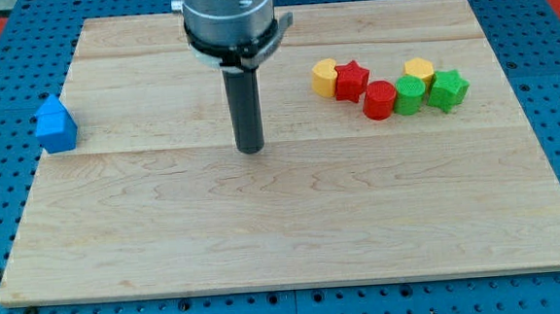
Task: Point at red circle
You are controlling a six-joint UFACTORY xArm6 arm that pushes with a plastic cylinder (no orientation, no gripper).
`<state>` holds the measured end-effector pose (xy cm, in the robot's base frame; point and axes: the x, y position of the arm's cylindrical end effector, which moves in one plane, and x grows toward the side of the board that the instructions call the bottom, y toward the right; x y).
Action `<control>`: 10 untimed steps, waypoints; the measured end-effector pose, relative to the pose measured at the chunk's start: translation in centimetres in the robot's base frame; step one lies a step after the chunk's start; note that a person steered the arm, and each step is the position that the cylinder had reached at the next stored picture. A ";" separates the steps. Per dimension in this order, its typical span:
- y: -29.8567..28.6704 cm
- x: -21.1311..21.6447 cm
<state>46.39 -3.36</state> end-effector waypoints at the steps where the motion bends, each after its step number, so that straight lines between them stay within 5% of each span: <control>1: 0.5 0.9; 7: 1.7 2.1; 10: 12.6 1.7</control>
